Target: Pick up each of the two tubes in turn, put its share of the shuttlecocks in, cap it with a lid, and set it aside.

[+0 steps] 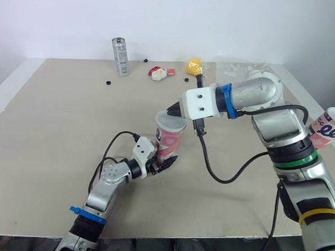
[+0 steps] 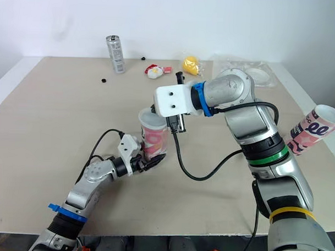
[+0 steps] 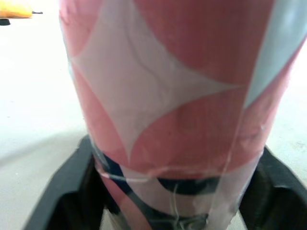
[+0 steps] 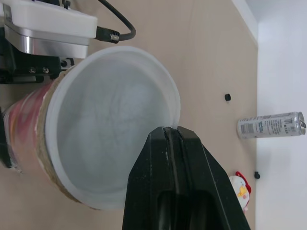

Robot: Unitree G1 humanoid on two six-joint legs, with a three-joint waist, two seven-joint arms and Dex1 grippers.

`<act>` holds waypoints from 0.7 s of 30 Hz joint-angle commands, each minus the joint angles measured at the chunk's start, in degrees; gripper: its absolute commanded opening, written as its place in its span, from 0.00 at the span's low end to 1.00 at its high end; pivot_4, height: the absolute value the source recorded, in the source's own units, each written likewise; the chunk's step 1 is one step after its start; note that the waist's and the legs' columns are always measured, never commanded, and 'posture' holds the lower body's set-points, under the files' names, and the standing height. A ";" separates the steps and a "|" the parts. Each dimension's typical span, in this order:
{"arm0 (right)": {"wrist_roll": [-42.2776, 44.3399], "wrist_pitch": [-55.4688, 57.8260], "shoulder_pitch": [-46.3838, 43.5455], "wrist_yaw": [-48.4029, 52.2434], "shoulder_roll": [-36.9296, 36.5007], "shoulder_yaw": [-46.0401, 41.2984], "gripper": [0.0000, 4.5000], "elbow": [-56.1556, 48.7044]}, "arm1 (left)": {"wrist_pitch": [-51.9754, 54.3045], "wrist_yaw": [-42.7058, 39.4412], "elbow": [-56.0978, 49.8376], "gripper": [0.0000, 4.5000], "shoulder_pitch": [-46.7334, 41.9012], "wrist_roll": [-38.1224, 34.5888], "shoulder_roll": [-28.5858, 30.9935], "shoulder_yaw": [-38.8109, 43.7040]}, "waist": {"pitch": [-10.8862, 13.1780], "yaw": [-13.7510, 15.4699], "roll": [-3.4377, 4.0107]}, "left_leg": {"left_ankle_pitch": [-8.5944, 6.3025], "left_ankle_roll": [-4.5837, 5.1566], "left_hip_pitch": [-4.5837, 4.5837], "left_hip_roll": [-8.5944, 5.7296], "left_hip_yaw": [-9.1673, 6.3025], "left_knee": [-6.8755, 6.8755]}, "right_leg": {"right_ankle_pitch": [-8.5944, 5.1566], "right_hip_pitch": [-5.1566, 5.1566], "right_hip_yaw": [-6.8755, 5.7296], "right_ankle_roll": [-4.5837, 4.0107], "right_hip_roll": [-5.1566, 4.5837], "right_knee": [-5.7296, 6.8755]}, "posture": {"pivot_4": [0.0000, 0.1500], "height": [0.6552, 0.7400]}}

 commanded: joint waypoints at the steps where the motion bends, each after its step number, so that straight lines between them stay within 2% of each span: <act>1: 1.04 0.21 -1.36 0.78 0.39 -0.64 0.00 -2.26 | 2.56 0.13 2.48 0.59 1.02 0.80 -0.35 -1.86 | 0.00 0.01 0.00 | 0.00 0.00 0.00 0.00 0.00 -0.02 | -0.01 0.00 0.00 0.00 -0.01 -0.01 | 1.00 1.00; 14: 0.24 -1.09 -1.89 1.49 -0.37 -0.44 0.00 -2.51 | 2.53 0.12 2.40 0.59 1.17 0.82 -0.29 -1.93 | 0.00 0.05 0.00 | 0.00 0.00 0.01 -0.05 -0.02 -0.13 | -0.05 0.00 0.00 0.02 -0.05 -0.04 | 1.00 1.00; 21: -2.35 -5.49 -2.00 1.54 -1.21 0.19 0.00 -1.32 | 2.46 -0.26 2.83 0.59 0.68 0.83 -0.47 -2.09 | 0.00 0.13 0.00 | 0.00 0.00 0.02 -0.08 -0.02 -0.18 | -0.06 0.00 -0.01 0.02 -0.07 -0.08 | 1.00 1.00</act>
